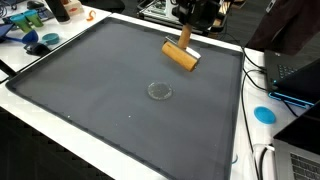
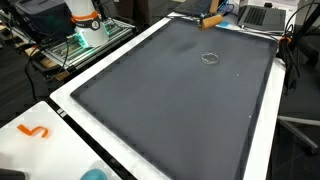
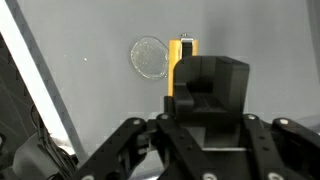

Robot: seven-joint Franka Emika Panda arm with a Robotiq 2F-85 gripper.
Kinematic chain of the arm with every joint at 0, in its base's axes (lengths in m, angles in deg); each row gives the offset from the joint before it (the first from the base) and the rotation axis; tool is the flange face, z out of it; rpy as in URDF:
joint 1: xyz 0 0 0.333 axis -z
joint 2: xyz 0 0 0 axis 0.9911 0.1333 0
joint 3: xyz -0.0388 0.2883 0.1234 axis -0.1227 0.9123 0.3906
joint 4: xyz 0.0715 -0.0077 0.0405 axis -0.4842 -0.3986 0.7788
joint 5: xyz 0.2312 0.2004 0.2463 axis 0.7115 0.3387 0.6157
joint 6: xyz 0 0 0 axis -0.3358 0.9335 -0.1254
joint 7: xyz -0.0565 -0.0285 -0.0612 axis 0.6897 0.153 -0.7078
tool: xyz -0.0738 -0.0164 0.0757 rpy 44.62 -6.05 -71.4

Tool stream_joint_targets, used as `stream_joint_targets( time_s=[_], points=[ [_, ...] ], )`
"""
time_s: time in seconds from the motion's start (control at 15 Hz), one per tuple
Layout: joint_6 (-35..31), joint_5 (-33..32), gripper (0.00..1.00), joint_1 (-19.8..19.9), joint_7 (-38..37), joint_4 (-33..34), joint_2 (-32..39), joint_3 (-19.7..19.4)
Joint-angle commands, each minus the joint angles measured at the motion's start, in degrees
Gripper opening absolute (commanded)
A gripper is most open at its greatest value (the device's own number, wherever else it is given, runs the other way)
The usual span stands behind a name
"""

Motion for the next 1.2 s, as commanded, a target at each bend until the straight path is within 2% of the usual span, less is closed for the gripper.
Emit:
stream_joint_targets(
  time_s=[0.0,0.53,1.13],
  points=[
    [-3.82,1.62,0.23,1.32,3.52,-3.07,0.34,-0.03],
    [-13.09,2.13,0.23,3.47,5.79,-9.9,1.44,-0.58],
    [-17.73,1.92,0.23,4.42,6.97,-13.06,3.65,-1.03]
  ],
)
